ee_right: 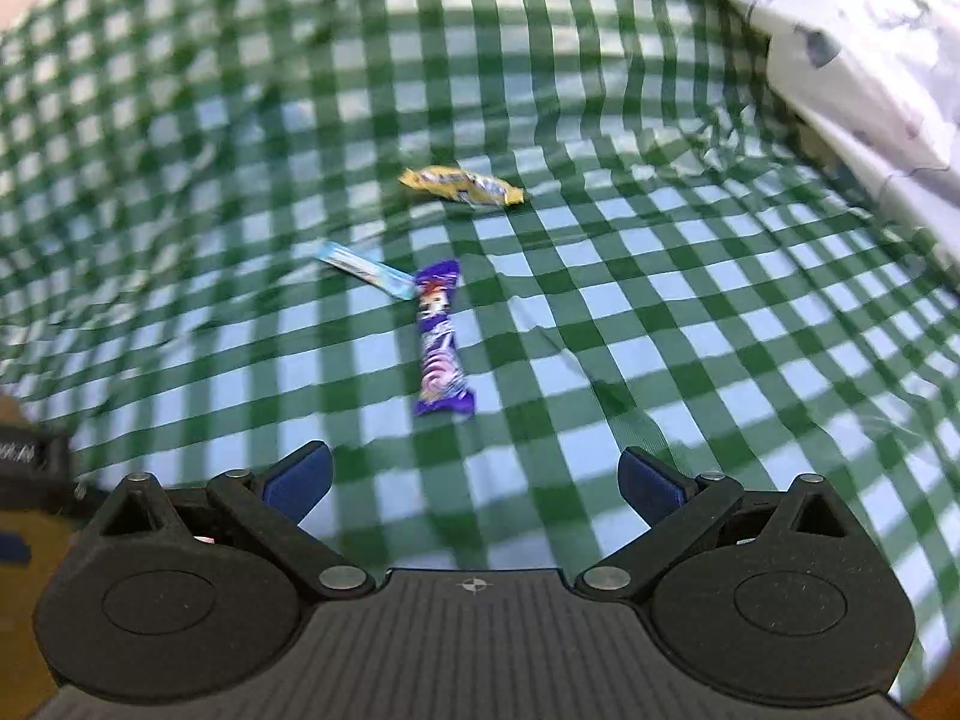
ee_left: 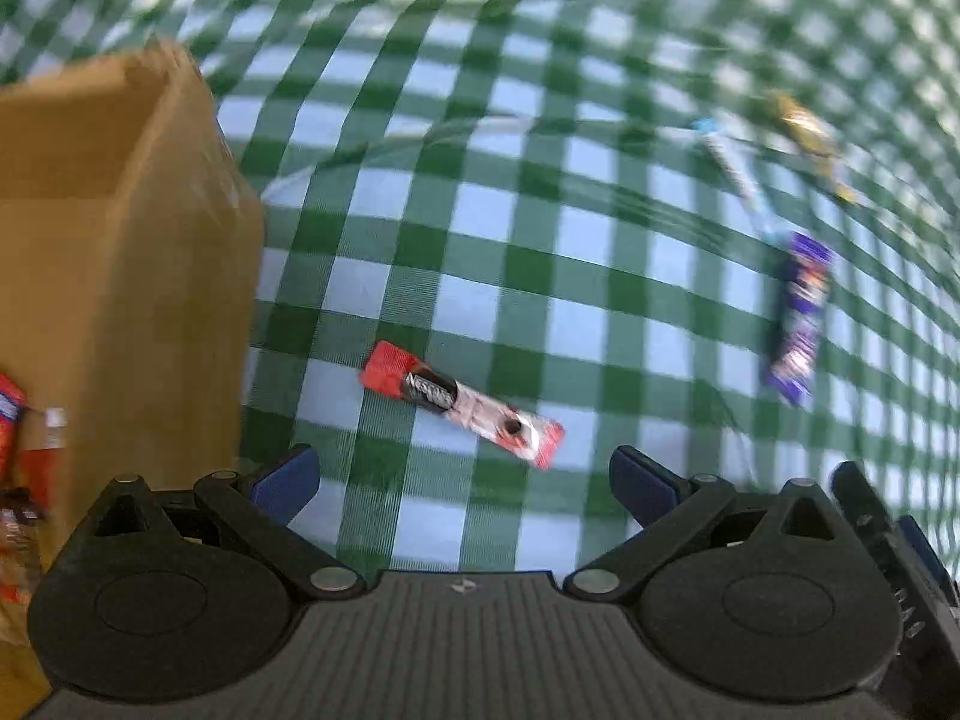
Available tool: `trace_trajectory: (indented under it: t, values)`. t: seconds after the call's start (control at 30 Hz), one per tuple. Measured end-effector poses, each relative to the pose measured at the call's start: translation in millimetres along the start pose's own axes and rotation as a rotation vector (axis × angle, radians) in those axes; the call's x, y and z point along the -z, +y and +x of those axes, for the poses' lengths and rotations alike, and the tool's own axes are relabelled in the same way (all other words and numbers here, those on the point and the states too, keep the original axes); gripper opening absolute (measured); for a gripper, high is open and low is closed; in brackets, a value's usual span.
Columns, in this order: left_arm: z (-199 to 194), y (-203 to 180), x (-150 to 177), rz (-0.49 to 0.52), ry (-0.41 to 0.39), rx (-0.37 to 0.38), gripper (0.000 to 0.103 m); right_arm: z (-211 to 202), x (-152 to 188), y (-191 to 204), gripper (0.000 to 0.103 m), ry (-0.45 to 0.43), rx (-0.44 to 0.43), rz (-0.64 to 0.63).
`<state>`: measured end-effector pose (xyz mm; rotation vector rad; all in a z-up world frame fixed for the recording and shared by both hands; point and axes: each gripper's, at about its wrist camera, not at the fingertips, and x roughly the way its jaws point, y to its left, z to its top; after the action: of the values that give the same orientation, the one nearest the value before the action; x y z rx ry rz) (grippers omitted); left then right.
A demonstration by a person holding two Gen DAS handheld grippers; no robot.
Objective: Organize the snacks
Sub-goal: 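Grasp the purple candy pack with the right tool while the left tool grasps the red Nescafe stick, then carry the red stick and purple candy pack over the box with both tools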
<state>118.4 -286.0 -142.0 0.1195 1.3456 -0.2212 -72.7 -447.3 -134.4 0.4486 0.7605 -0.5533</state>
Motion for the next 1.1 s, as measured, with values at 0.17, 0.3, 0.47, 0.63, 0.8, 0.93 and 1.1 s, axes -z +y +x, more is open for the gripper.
trace_trajectory:
  t: [0.17, 0.3, 0.47, 0.63, 0.8, 0.93, 1.1]
  values:
    - [47.8, 10.1, -18.8, -0.067, 0.074, -0.043, 0.103, 69.3, -21.7, -1.0, 0.101, 0.012, 0.003, 0.011]
    - [72.0, 8.9, -27.0, -0.072, 0.138, -0.071, 0.103, 112.8, -36.4, 8.1, 0.101, 0.011, 0.018, -0.007]
    - [71.4, 2.5, -28.8, -0.051, 0.130, -0.089, 0.100, 149.8, -33.7, 22.8, 0.101, 0.033, 0.084, -0.102]
    - [44.1, 3.3, -27.9, 0.023, 0.049, 0.003, 0.002, 128.0, -27.3, 28.6, 0.024, -0.022, 0.053, -0.175]
    - [23.2, 9.0, -20.6, 0.058, 0.009, 0.048, 0.002, 101.5, -16.7, 21.5, 0.024, -0.028, 0.054, -0.142]
    - [-9.2, 11.4, -2.5, 0.105, -0.026, 0.117, 0.001, 65.5, -9.1, 18.8, 0.024, -0.060, 0.031, -0.118]
    - [-56.0, 14.2, 23.7, 0.174, -0.070, 0.236, 0.001, 4.8, 6.6, 19.9, 0.024, -0.087, -0.021, -0.093]
